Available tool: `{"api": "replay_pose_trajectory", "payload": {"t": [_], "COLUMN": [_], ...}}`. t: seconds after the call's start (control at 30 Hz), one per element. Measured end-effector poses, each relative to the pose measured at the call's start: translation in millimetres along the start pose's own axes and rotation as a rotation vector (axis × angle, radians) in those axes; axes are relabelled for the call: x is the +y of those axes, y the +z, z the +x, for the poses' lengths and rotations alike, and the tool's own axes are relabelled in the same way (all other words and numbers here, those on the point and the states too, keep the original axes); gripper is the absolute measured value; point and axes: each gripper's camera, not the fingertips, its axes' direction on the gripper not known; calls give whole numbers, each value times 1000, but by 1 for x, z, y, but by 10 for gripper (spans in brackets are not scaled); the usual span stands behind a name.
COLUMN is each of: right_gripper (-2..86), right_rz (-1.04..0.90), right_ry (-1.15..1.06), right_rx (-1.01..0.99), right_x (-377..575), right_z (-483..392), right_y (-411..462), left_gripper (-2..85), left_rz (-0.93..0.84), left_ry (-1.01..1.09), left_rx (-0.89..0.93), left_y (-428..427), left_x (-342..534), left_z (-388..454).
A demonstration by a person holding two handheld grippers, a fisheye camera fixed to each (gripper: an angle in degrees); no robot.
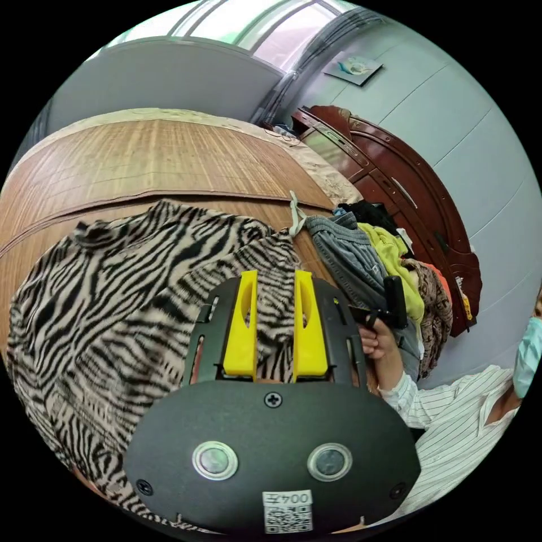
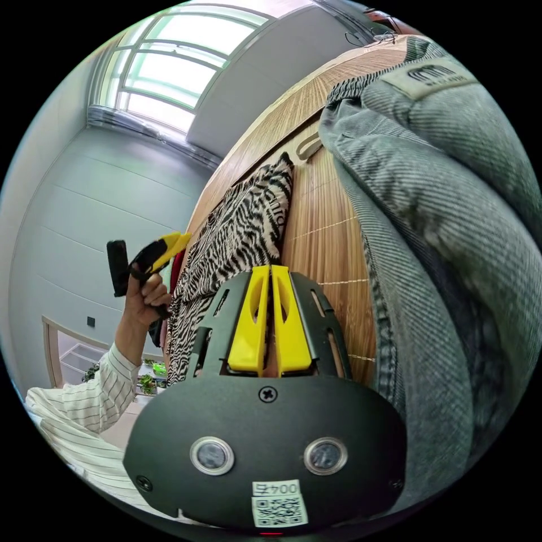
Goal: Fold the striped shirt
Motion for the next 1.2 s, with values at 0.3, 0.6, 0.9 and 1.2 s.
{"api": "replay_pose_trajectory", "payload": {"t": [0.3,0.6,0.9,1.2], "right_gripper": [-4,85,102,105], "right_rz": [-42,-129,-193,-205], "right_ry": [-51,-137,-41,-49], "right_rx": [222,273,462,639], "right_x": [26,155,265,266], "right_z": [-60,-146,-171,-212], "right_y": [2,-109,-125,-98], "left_gripper": [48,64,116,132], "left_rz": [19,127,180,190], "left_ry": [-255,-385,-391,-312], "left_rx": [-169,-132,-137,-156], "left_y": [-183,-336,-397,-435], "left_x": [255,395,508,522], "left_z": [-31,-11,9,33]}}
